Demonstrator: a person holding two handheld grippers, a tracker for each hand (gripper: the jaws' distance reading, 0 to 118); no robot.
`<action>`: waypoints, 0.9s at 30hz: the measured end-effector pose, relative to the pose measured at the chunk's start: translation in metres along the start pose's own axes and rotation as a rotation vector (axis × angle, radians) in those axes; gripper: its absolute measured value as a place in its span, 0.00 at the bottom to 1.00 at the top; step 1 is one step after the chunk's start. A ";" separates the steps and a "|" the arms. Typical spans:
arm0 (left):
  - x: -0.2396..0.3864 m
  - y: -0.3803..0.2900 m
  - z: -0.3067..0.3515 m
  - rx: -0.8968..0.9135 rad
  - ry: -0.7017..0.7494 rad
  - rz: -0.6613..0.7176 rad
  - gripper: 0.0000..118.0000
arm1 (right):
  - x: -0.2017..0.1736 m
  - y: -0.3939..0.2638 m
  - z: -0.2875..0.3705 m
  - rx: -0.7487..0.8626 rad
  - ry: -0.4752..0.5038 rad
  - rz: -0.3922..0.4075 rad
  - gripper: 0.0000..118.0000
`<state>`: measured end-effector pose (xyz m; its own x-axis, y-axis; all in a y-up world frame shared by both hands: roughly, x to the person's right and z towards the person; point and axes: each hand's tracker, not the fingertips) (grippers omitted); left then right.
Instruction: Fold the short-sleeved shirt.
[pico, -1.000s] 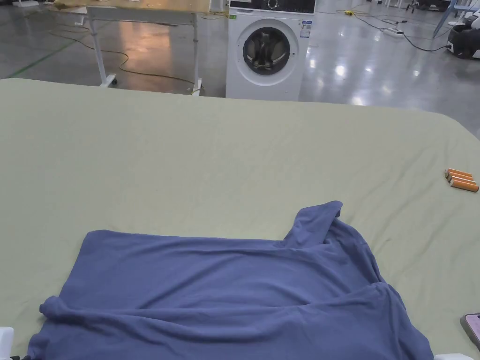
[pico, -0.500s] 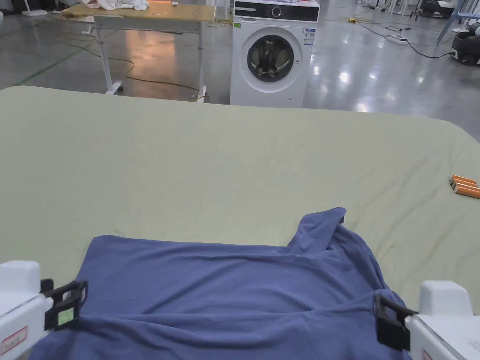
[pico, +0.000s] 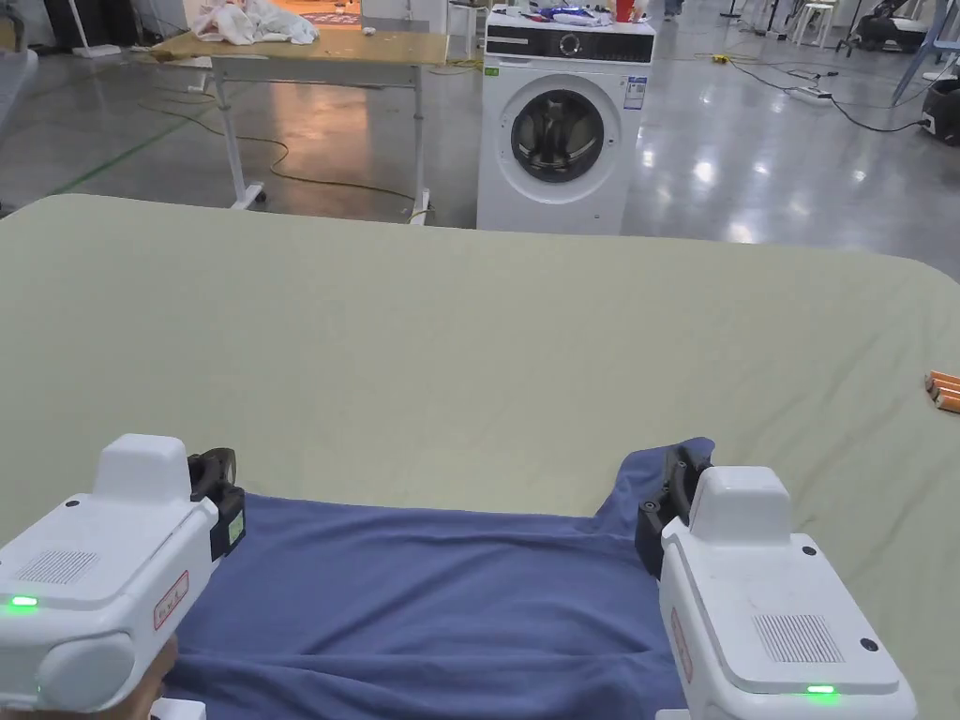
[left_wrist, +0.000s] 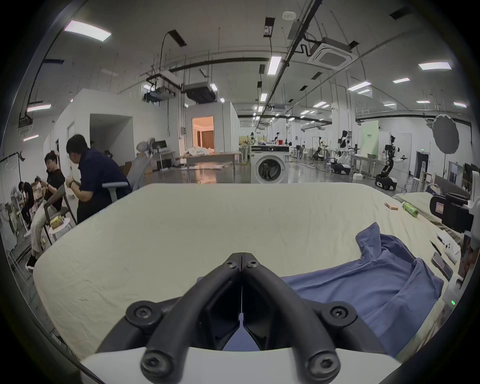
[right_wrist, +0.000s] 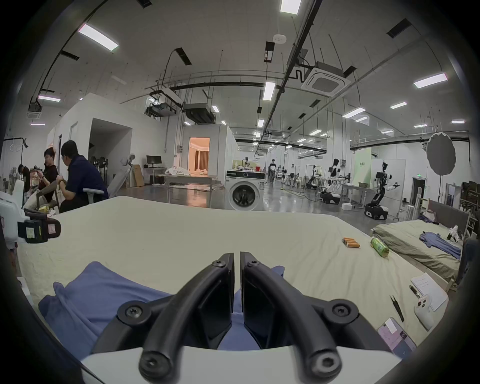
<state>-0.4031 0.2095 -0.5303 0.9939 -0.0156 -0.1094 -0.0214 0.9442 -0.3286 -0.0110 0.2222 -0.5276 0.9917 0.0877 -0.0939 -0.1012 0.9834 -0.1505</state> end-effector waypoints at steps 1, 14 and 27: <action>-0.004 0.000 -0.007 -0.022 0.005 0.013 0.00 | -0.002 0.001 -0.002 -0.001 0.003 0.001 0.03; -0.079 -0.003 -0.168 -0.547 -0.003 0.068 0.14 | 0.005 0.000 -0.016 -0.050 0.019 -0.012 0.02; -0.072 -0.020 -0.223 -0.774 -0.019 0.056 0.53 | 0.035 -0.041 -0.019 -0.203 -0.042 0.008 0.02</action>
<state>-0.4982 0.1188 -0.7251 0.9906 0.0378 -0.1313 -0.1343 0.4445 -0.8857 0.0266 0.1821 -0.5435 0.9928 0.1066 -0.0554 -0.1193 0.9307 -0.3457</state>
